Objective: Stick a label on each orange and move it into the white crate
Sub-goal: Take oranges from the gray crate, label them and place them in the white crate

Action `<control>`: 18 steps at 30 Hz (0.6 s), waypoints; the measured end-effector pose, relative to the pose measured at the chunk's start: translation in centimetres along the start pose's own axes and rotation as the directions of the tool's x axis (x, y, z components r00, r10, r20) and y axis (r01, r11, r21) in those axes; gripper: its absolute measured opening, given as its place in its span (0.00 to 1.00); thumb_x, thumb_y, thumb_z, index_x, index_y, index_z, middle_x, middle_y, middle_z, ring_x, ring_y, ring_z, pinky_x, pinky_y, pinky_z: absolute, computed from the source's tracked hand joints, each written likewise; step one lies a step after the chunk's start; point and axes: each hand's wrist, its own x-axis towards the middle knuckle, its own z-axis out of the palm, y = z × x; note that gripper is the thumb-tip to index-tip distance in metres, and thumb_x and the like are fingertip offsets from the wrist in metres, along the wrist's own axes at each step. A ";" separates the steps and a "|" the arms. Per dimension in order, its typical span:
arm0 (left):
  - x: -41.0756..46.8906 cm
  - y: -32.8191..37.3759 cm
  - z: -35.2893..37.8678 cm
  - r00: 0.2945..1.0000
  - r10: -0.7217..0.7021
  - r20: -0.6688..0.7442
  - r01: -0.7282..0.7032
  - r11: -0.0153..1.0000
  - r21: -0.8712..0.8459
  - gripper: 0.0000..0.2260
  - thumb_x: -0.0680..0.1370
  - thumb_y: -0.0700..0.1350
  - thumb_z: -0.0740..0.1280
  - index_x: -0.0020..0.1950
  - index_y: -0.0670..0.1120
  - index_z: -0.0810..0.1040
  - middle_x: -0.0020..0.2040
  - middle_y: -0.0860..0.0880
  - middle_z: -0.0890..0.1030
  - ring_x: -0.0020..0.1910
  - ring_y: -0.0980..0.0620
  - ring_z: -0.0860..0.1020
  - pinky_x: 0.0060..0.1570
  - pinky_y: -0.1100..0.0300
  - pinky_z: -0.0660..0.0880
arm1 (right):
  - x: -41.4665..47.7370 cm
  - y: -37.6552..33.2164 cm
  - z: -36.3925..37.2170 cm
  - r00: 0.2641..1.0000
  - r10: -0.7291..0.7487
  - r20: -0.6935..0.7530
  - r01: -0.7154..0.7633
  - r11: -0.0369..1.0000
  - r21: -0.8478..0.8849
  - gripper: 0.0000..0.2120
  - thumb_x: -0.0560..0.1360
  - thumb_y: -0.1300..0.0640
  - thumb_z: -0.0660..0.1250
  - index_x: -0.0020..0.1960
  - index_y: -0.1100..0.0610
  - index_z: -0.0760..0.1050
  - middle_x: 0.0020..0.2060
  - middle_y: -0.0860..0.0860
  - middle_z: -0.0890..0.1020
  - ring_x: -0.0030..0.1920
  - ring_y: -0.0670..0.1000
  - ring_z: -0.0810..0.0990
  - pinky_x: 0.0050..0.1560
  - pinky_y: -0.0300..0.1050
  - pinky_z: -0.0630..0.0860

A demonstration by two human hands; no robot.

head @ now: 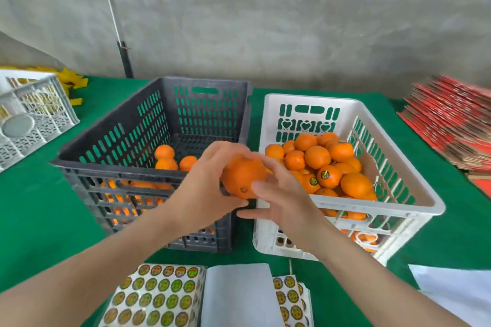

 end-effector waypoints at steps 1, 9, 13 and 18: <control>-0.7 0.1 1.0 0.998 0.067 -0.008 -0.067 0.997 0.037 0.32 0.65 0.36 0.78 0.57 0.62 0.68 0.61 0.56 0.69 0.61 0.60 0.68 0.56 0.69 0.72 | -0.5 0.2 -0.4 1.000 0.022 0.000 -0.022 0.999 0.028 0.28 0.66 0.51 0.75 0.64 0.46 0.70 0.58 0.51 0.76 0.55 0.53 0.81 0.46 0.51 0.81; -5.4 -1.2 6.3 0.744 -0.536 0.399 0.664 0.527 -0.531 0.36 0.64 0.38 0.76 0.67 0.55 0.64 0.70 0.51 0.69 0.58 0.57 0.76 0.55 0.61 0.75 | -4.7 4.9 -2.6 0.996 0.022 -0.081 -0.053 0.913 -0.404 0.30 0.60 0.52 0.76 0.57 0.39 0.66 0.59 0.42 0.73 0.57 0.46 0.75 0.53 0.40 0.77; -7.3 -0.7 7.9 0.664 -0.487 0.568 0.712 0.180 -0.679 0.28 0.68 0.53 0.75 0.64 0.43 0.74 0.59 0.43 0.81 0.58 0.43 0.80 0.53 0.53 0.79 | -5.4 6.7 -3.3 1.000 -0.007 -0.006 0.003 0.872 -0.490 0.30 0.62 0.51 0.75 0.59 0.41 0.67 0.60 0.42 0.73 0.59 0.42 0.74 0.57 0.38 0.76; -8.7 -2.0 9.6 0.531 -0.766 0.362 0.704 0.162 -0.691 0.21 0.69 0.35 0.72 0.61 0.42 0.73 0.58 0.41 0.78 0.56 0.42 0.79 0.47 0.53 0.79 | -4.5 10.1 -5.9 0.953 0.304 0.023 -0.216 0.727 -0.652 0.31 0.69 0.55 0.74 0.68 0.47 0.65 0.60 0.41 0.73 0.58 0.42 0.73 0.53 0.35 0.72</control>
